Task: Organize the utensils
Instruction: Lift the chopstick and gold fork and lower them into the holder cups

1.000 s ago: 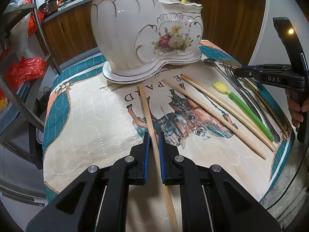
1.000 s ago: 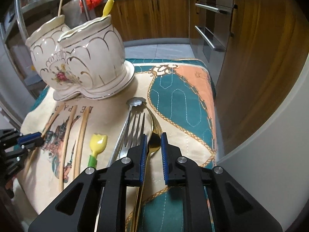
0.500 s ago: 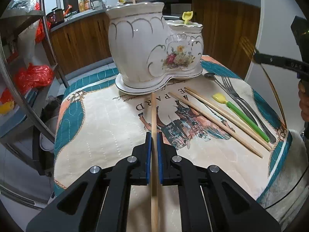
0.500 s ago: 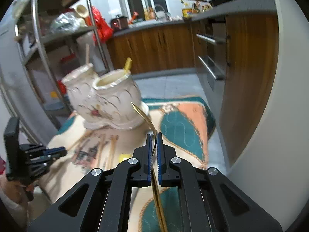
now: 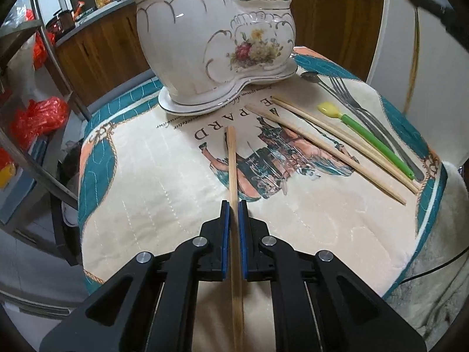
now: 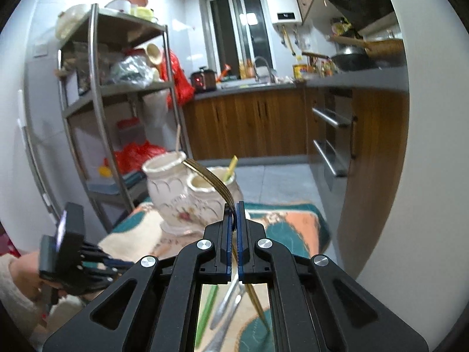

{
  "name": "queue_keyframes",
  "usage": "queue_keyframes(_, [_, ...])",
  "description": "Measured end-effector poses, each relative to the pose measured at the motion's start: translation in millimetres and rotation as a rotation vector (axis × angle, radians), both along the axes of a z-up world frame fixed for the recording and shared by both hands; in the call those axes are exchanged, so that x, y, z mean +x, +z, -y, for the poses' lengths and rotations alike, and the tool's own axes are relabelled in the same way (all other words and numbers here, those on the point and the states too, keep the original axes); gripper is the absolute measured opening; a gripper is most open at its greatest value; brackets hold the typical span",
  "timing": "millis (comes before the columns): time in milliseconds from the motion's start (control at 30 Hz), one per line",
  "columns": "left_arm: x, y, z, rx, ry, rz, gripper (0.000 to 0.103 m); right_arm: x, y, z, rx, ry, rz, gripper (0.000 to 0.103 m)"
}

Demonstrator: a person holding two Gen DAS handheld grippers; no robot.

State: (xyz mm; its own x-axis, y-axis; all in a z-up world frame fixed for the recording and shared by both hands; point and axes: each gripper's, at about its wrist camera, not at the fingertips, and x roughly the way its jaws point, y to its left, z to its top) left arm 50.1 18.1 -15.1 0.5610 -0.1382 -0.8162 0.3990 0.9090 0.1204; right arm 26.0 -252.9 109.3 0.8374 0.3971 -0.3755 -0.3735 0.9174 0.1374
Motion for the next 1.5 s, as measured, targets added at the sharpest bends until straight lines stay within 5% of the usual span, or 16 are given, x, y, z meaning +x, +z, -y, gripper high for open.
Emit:
queue_keyframes(267, [-17, 18, -8, -0.048, -0.02, 0.151, 0.006, 8, 12, -6, 0.048, 0.019, 0.04, 0.004])
queue_keyframes(600, [-40, 91, -17, -0.223, -0.106, 0.428, 0.006, 27, 31, -21, 0.107, 0.089, 0.073, 0.004])
queue_keyframes(1033, [46, 173, -22, -0.451, -0.031, 0.662, 0.006, 63, 71, -33, 0.218, 0.114, 0.174, 0.004])
queue_keyframes(1200, [84, 179, -19, -0.518, 0.011, 0.684, 0.006, 77, 74, -32, 0.282, 0.092, 0.204, 0.004])
queue_keyframes(1500, [118, 151, -8, -0.477, 0.125, 0.789, 0.006, 103, 51, -34, 0.336, 0.07, 0.221, 0.004])
